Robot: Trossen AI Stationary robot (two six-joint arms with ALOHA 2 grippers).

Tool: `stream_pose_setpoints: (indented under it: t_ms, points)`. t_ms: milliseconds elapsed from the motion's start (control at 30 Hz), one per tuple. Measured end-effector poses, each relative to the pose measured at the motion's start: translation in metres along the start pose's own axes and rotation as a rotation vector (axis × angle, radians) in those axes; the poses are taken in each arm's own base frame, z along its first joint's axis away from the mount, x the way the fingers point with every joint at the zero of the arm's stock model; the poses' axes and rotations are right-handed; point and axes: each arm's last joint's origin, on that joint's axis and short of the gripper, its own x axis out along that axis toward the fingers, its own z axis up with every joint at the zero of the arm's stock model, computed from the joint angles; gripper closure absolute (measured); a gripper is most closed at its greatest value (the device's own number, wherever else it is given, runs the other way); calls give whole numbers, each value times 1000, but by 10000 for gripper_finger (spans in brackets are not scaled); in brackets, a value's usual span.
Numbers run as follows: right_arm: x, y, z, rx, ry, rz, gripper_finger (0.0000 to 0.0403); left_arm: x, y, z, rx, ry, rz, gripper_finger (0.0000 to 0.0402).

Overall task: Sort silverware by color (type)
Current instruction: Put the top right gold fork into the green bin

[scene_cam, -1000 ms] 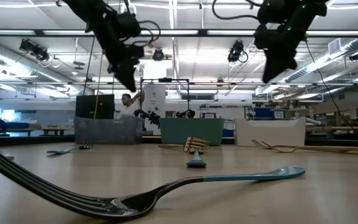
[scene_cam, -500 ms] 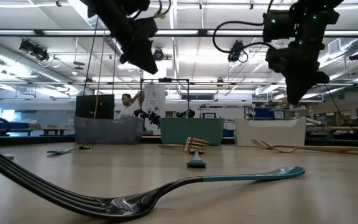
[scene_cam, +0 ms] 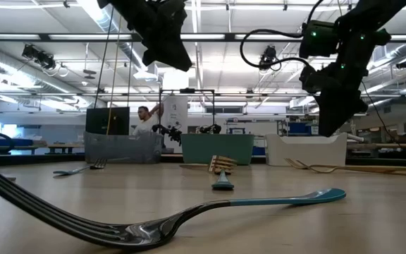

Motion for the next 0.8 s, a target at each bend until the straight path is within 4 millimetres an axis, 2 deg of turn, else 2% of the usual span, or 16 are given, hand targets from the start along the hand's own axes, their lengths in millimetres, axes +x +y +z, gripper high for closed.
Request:
stream_pose_setpoints:
  t_ms: [433, 800]
  points:
    - [26, 2, -21, -43, -49, 51, 271, -1, -6, -1, -33, 1, -14, 306]
    - [38, 1, -32, -62, -97, 56, 271, -1, -7, 1, -35, -23, -20, 306]
